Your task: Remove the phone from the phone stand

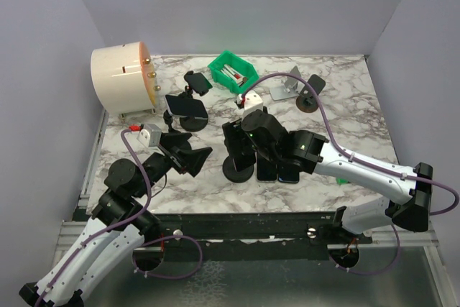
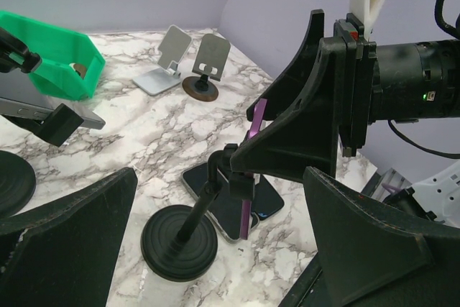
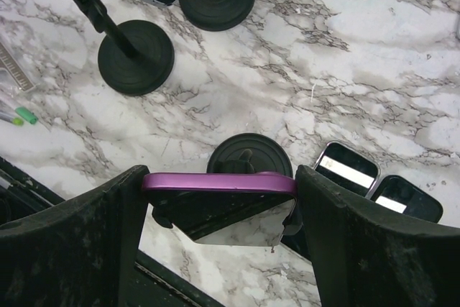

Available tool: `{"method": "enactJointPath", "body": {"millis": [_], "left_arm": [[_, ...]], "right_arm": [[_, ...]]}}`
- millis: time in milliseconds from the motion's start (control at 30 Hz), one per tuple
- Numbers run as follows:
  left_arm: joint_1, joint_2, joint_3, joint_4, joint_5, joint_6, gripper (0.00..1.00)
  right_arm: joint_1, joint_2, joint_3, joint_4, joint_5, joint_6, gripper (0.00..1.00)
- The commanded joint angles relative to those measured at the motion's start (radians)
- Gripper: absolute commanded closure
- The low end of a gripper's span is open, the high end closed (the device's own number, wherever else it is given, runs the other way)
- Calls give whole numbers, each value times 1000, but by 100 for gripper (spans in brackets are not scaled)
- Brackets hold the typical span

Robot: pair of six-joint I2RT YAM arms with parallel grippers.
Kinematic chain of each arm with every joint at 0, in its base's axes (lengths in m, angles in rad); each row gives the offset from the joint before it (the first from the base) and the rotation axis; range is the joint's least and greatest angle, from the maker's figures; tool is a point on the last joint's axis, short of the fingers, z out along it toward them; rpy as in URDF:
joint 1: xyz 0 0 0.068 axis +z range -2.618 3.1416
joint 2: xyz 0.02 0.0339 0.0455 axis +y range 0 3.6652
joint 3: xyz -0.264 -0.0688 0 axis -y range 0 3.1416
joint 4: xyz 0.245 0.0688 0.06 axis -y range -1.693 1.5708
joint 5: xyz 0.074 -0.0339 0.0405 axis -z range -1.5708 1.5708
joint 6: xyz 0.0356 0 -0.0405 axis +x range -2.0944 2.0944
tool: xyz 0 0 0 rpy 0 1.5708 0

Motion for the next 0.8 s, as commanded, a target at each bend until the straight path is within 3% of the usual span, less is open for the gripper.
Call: {"method": "enactJointPath", "body": {"millis": [0, 367, 600, 767], "left_arm": [[0, 5, 3, -7, -5, 10, 1], [-2, 49, 1, 1, 50, 13, 1], [0, 182, -32, 101, 241, 8, 15], [-1, 271, -50, 180, 318, -6, 21]], "right_arm": [[8, 3, 4, -20, 35, 11, 16], [7, -12, -13, -19, 36, 7, 45], [8, -32, -22, -25, 35, 0, 58], [8, -38, -25, -25, 25, -3, 61]]}}
